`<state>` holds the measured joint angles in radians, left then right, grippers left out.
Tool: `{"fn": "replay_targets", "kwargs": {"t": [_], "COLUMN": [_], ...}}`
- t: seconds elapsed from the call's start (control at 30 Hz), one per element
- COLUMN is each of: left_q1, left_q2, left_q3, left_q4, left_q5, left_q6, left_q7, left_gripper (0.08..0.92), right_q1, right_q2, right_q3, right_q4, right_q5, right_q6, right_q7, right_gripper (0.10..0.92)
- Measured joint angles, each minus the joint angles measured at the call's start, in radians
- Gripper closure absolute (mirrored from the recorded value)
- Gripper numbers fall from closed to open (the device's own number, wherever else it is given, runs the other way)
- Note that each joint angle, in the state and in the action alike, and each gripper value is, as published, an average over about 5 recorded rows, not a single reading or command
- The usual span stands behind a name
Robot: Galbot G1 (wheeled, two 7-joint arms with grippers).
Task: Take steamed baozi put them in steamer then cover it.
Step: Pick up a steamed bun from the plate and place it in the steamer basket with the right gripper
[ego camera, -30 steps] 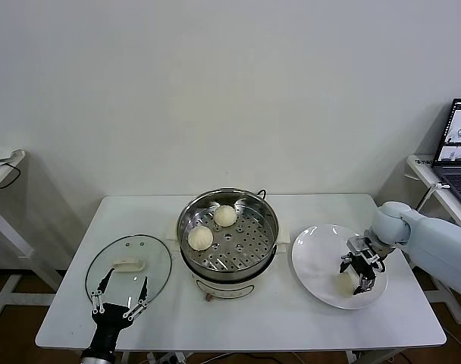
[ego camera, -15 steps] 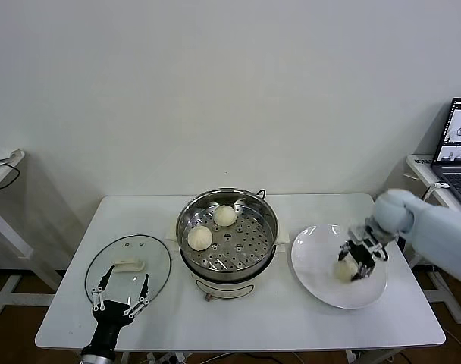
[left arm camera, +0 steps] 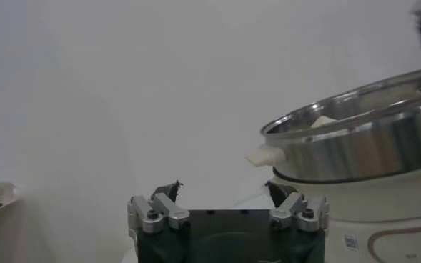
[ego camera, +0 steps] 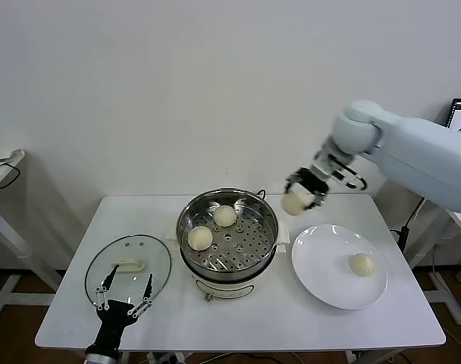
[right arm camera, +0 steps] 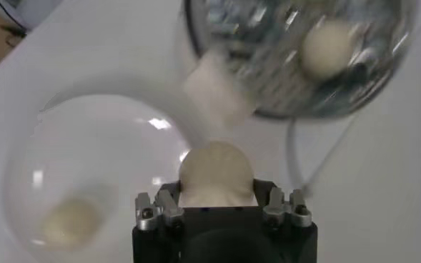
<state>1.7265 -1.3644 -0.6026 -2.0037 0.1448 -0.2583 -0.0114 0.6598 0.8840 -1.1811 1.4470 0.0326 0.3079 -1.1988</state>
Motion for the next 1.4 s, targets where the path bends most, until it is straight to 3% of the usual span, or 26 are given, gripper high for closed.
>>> {"fn": "replay_targets", "kwargs": {"t": [0.43, 1.03, 1.4], "left_q1": [-0.011, -0.017, -0.017], "left_q2": [-0.007, -0.009, -0.008], "left_q3": [0.014, -0.003, -0.019], "left_q4": [0.006, 0.027, 0.027], "left_q5": [0.0, -0.004, -0.006], "left_q6": [0.003, -0.003, -0.005], "left_q7": [0.002, 0.003, 0.006], "left_gripper": [0.177, 0.177, 0.177], "right_q1": [-0.013, -0.185, -0.187], "right_q2": [0.171, 0.302, 0.283], "right_q3": [-0.072, -0.035, 0.007], "right_q4": [0.104, 0.021, 0.018], "right_q5": [-0.091, -0.281, -0.262], "right_q6": [0.165, 0.32, 0.334], "right_q7": [0.026, 0.04, 0.036], "right_gripper": [0.347, 0.338, 0.206]}}
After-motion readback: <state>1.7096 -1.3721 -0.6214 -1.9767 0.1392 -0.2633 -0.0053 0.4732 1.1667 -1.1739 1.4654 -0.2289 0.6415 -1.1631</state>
